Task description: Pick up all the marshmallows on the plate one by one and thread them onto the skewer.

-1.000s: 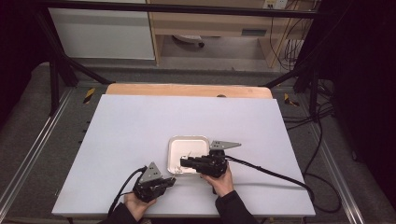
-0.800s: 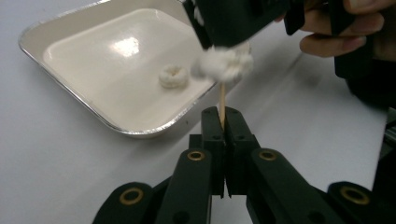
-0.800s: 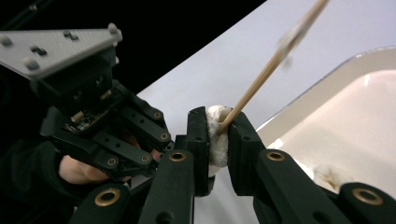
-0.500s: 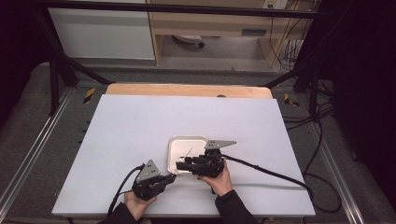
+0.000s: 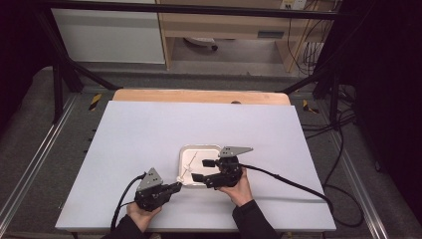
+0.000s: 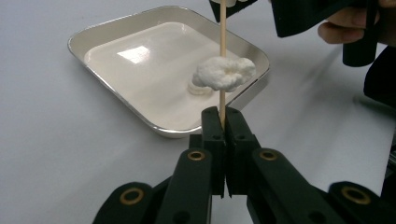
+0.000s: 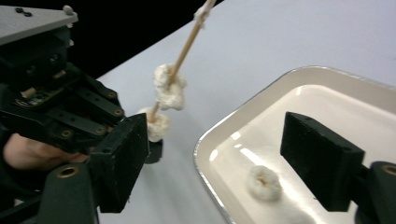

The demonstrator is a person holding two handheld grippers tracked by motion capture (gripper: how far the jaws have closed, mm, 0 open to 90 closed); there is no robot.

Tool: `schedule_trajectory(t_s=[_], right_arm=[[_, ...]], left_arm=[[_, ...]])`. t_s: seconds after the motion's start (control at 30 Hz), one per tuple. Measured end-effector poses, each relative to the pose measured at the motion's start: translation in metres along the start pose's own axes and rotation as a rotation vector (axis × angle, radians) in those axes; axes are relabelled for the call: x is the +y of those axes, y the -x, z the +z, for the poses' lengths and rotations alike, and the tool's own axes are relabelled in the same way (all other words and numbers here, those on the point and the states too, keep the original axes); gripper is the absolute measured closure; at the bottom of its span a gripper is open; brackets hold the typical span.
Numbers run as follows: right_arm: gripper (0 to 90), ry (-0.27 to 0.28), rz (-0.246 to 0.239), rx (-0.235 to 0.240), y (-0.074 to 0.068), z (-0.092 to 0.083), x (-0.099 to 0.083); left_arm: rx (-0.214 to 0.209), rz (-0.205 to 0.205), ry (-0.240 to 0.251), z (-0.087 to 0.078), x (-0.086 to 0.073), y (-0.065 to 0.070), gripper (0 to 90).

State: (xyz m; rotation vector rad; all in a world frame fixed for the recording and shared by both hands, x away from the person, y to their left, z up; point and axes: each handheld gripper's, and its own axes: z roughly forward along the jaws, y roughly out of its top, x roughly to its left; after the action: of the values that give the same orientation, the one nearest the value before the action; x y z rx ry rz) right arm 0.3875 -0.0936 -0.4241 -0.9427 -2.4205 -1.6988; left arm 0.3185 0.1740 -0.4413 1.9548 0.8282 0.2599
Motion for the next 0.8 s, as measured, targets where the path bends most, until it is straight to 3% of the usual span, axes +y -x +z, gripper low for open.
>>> schedule_trajectory(t_s=[0.17,0.37,0.43,0.67,0.8], right_arm=[[21.2,-0.043,-0.050,-0.073,0.005,-0.001,0.002],[32.0,-0.144,-0.091,-0.119,0.012,0.011,-0.003],[34.2,-0.194,-0.131,-0.137,0.012,0.018,-0.005],[44.9,-0.259,-0.219,-0.159,0.010,0.034,-0.011],[51.2,-0.263,-0.254,-0.155,0.010,0.038,-0.014]], left_arm=[[0.007,-0.005,-0.006,-0.002,-0.001,-0.003,88.3],[0.015,0.000,-0.017,-0.003,-0.002,-0.004,88.2],[0.016,0.000,-0.021,-0.004,-0.002,-0.005,88.2],[0.014,-0.007,-0.030,-0.004,-0.002,-0.007,88.1],[0.013,-0.008,-0.029,-0.003,-0.002,-0.006,88.1]])
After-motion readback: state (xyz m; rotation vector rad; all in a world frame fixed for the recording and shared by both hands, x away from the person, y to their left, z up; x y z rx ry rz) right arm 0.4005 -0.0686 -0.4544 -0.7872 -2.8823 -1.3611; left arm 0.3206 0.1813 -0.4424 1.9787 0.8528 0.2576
